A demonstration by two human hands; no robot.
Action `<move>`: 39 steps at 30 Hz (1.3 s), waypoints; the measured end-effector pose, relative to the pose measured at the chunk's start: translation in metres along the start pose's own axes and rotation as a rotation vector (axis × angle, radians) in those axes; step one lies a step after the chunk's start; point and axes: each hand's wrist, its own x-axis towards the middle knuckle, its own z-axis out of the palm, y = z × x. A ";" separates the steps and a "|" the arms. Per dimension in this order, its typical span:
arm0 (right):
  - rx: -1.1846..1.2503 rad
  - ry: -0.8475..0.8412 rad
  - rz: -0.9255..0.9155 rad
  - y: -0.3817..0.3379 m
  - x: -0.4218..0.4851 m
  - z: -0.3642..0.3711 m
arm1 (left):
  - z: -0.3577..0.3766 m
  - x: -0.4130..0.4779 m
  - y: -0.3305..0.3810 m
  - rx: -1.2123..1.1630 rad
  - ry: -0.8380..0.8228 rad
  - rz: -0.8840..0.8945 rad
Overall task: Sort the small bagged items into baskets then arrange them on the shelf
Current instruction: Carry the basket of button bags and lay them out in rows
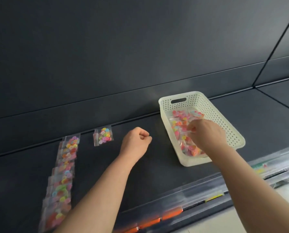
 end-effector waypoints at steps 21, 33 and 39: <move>0.035 -0.270 -0.281 -0.045 -0.014 0.023 | -0.004 -0.024 0.000 -0.046 0.104 -0.066; 0.622 0.132 -0.290 -0.119 -0.029 0.002 | -0.061 -0.036 -0.014 -0.400 0.111 -0.105; 1.028 -0.127 -0.131 -0.164 -0.036 0.035 | -0.092 -0.046 -0.041 -0.595 -0.002 -0.158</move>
